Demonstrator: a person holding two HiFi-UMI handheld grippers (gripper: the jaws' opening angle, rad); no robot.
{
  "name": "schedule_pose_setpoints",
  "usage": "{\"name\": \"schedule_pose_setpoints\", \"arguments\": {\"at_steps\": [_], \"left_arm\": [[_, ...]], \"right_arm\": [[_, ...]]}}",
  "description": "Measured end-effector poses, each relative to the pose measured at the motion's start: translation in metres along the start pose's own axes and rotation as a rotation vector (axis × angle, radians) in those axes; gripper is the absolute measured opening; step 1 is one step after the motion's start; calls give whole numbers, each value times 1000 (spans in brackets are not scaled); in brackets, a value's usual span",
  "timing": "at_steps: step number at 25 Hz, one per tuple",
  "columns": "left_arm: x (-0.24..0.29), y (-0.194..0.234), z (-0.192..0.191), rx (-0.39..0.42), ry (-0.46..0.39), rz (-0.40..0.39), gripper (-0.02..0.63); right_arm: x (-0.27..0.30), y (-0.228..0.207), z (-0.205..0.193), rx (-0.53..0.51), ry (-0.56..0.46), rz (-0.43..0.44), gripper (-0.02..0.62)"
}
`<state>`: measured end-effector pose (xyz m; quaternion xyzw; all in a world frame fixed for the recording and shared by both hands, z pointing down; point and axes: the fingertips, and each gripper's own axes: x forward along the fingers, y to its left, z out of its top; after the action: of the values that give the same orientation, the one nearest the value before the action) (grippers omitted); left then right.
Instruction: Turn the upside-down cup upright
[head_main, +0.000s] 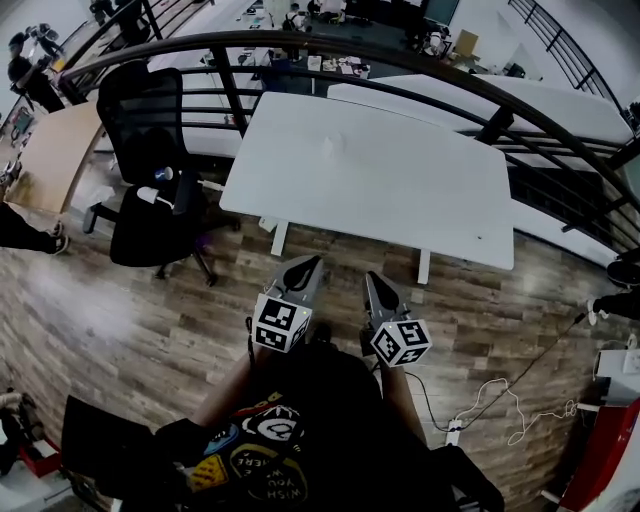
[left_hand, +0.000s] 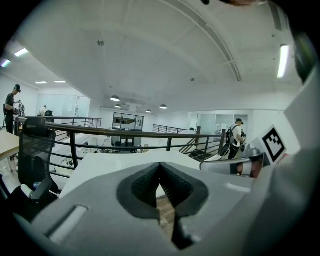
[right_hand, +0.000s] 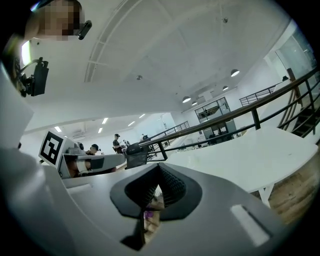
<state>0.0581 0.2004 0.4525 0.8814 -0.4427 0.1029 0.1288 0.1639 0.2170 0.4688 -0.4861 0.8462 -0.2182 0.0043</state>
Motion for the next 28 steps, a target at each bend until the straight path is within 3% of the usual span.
{"name": "schedule_pose_setpoints", "arguments": {"at_steps": [6, 11, 17, 23, 28], "left_arm": [[21, 47, 8, -22, -22, 29, 5], [48, 92, 32, 21, -42, 5, 5], [87, 144, 40, 55, -83, -130, 5], [139, 200, 19, 21, -25, -96, 5], [179, 216, 14, 18, -9, -85, 5]], "right_arm": [[39, -2, 2, 1, 9, 15, -2], [97, -11, 21, -6, -4, 12, -2], [173, -16, 38, -82, -17, -11, -2], [226, -31, 17, -116, 43, -40, -2], [264, -65, 12, -122, 80, -62, -2]]}}
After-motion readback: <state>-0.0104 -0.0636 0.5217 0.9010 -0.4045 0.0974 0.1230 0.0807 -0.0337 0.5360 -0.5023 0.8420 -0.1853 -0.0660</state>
